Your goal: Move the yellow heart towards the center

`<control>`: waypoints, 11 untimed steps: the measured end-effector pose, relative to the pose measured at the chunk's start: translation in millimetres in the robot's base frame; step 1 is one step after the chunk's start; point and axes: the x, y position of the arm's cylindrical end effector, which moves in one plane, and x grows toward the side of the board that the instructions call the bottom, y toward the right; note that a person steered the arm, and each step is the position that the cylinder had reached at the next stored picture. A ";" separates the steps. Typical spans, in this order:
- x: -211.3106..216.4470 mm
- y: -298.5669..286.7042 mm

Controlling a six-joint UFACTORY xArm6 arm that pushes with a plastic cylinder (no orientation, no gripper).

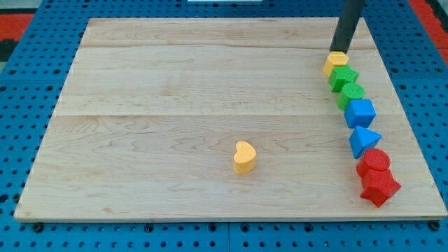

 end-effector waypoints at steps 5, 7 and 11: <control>238.9 -112.7; 204.5 -185.1; 169.3 -256.1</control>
